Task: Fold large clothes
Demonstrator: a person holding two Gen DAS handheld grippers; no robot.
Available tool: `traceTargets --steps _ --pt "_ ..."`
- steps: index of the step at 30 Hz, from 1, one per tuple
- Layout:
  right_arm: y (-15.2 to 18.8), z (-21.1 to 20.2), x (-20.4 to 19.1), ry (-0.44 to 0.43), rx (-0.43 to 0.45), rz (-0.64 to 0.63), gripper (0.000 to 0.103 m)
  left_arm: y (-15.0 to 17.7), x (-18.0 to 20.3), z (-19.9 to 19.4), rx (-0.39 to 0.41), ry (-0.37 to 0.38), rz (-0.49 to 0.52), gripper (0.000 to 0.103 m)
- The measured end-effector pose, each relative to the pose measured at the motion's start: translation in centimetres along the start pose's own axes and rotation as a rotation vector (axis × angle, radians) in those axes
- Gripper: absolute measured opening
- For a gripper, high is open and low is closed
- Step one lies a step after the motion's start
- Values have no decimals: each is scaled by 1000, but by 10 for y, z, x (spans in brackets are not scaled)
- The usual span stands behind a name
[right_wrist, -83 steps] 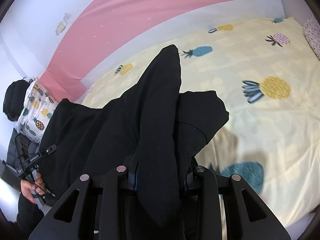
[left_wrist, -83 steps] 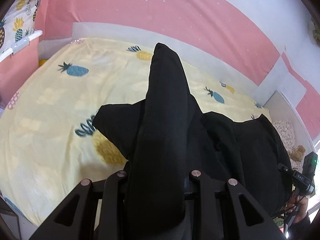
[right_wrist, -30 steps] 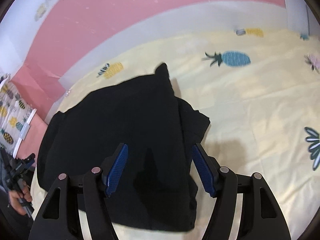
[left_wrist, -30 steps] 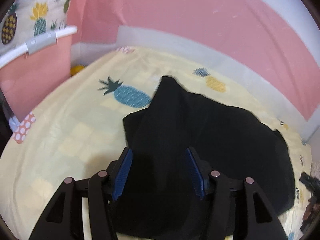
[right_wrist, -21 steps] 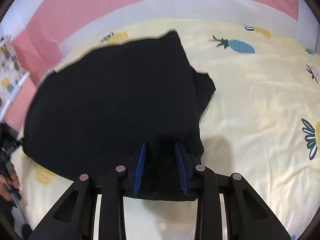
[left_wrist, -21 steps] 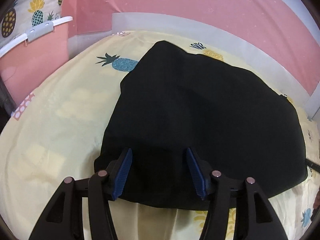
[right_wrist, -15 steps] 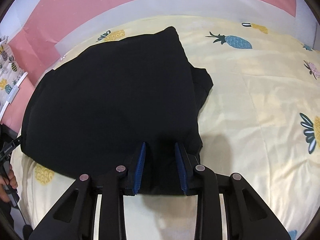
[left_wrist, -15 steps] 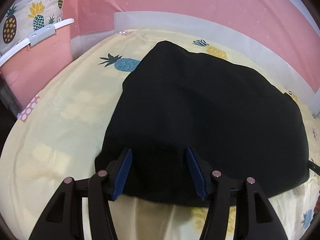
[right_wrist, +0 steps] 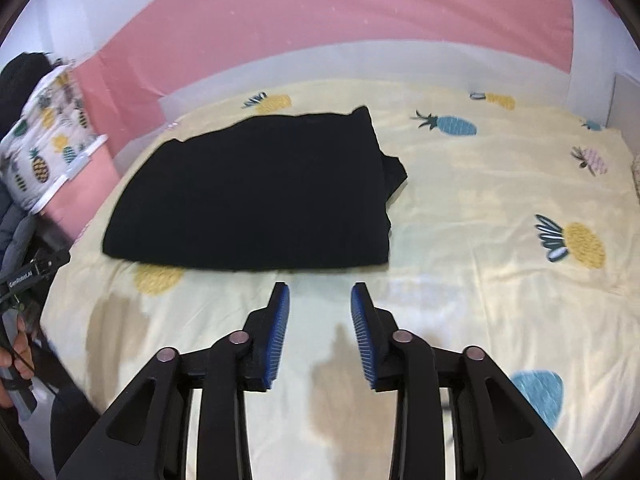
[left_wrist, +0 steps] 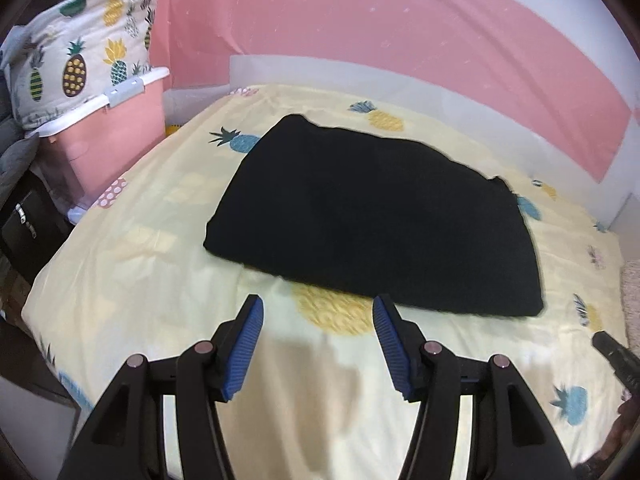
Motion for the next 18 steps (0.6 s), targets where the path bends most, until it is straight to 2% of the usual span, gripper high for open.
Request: traceTargets --steps 3,5,12,18 --pt "14 -30 -7 6 30 -23 42 14 15 -34 23 18 31 60" --pt "23 -48 -11 11 54 -39 51 22 23 -49 26 28 59 60" --pt "50 -94 -25 27 99 -55 51 52 41 -89 26 44 104 60" --pt "66 -110 -32 38 112 -66 51 76 51 -102 -1 58 140 60"
Point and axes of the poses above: each gripper's, at about its wrist camera, not at the fingertips, and z roughly the way its jaws point, x to its right, y to its underside, the point moved 3 cm from there along z, roughly the way its jaws point
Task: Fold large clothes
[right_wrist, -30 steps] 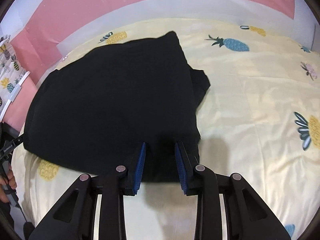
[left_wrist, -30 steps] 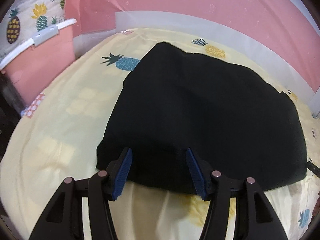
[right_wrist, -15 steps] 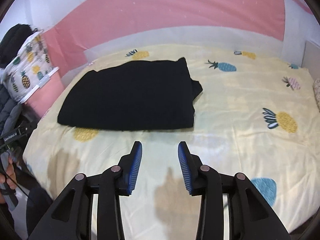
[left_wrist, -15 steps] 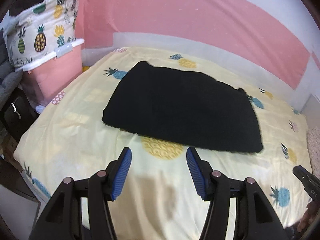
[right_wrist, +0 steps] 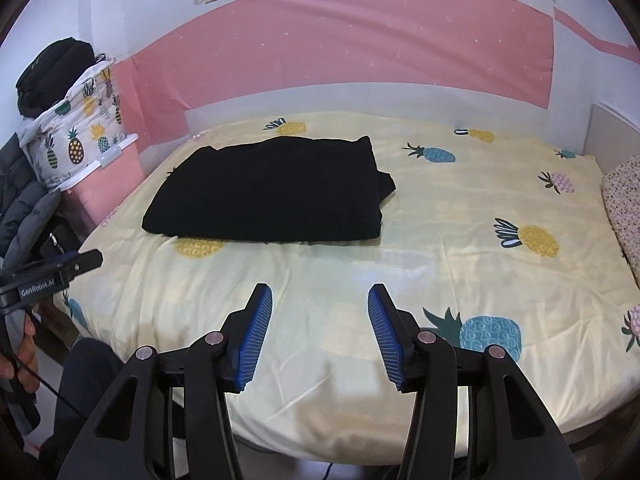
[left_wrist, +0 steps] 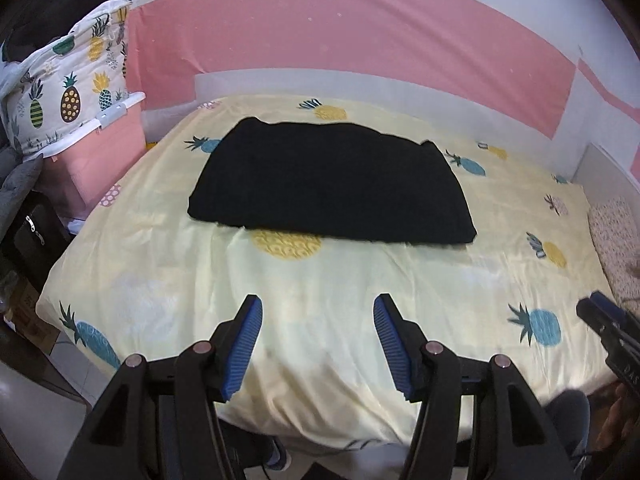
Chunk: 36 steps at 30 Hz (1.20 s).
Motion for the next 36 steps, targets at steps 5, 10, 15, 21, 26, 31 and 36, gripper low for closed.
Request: traceTargets --steps 5,10,15,21,26,31,36 --pt "6 0 -3 7 -8 -2 51 10 7 -1 -8 2 27 60" --pt "10 4 -6 10 -24 0 51 13 8 1 -18 5 28 60" --pt "15 10 -11 6 -48 -4 51 14 7 6 -29 -8 21 60" --pt "19 18 -16 -5 -72 -18 51 17 6 13 -39 -15 23 60" --pt "21 23 -18 -7 -93 -22 51 20 4 19 -55 -5 18 60" --pt "23 27 -20 -8 -104 -27 51 21 1 21 -55 4 9 60" --pt "23 29 -22 -12 -111 -32 51 23 -2 23 -61 11 0 60"
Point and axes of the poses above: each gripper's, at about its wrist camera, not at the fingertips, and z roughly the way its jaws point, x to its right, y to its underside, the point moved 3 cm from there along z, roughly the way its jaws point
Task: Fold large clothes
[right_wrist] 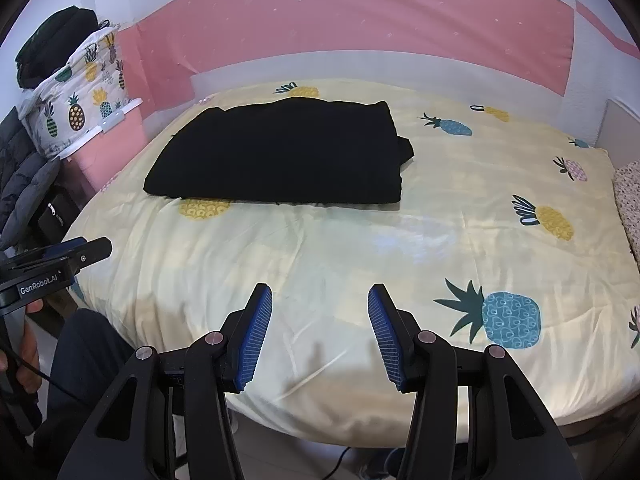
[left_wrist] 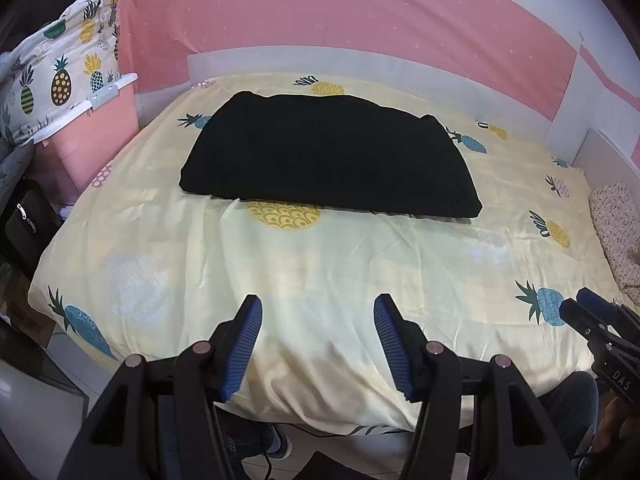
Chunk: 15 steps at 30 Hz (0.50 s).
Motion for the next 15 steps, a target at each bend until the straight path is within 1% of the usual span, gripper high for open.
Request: traceTargets --steps 3,15 --pt "0 1 -1 -2 -4 -2 51 2 -1 3 -25 -32 -3 60" --pt "1 3 -3 -2 -10 -3 51 4 -3 5 -28 -23 -9 60"
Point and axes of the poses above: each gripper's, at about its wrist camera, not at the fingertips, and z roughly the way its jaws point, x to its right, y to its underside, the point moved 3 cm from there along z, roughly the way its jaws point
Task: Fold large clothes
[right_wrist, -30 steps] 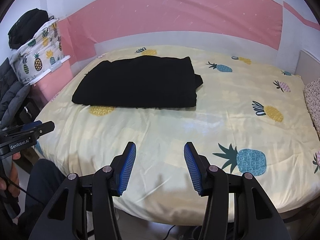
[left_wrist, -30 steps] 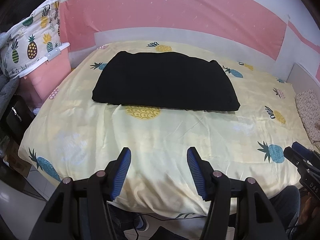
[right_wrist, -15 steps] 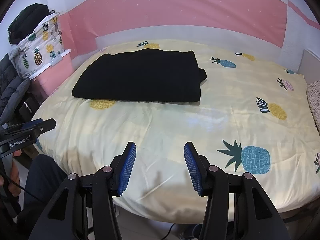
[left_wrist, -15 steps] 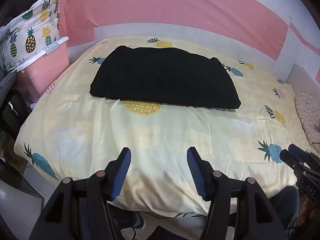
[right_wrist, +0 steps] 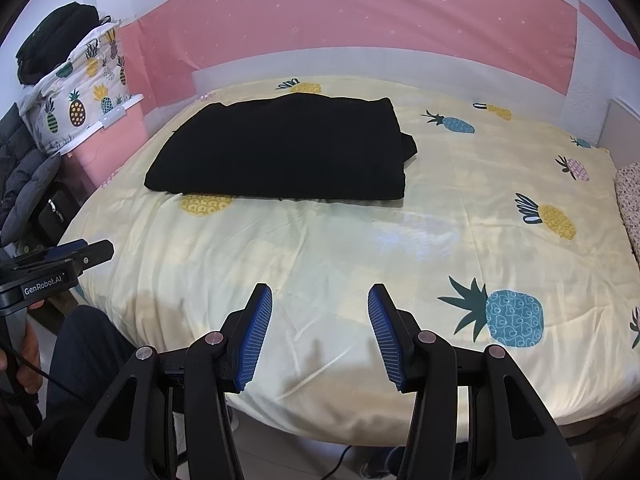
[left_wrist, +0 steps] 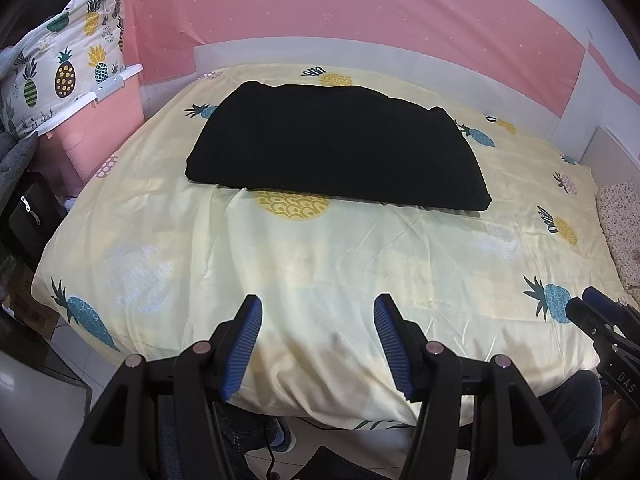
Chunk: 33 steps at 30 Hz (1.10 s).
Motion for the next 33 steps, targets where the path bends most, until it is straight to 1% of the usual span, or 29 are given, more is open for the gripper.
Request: traceTargets --steps 11,33 --pt "2 3 1 -4 -10 3 51 1 0 1 -4 11 -1 60" --pt "2 2 0 -4 -11 5 51 1 9 -6 19 -3 18 60"
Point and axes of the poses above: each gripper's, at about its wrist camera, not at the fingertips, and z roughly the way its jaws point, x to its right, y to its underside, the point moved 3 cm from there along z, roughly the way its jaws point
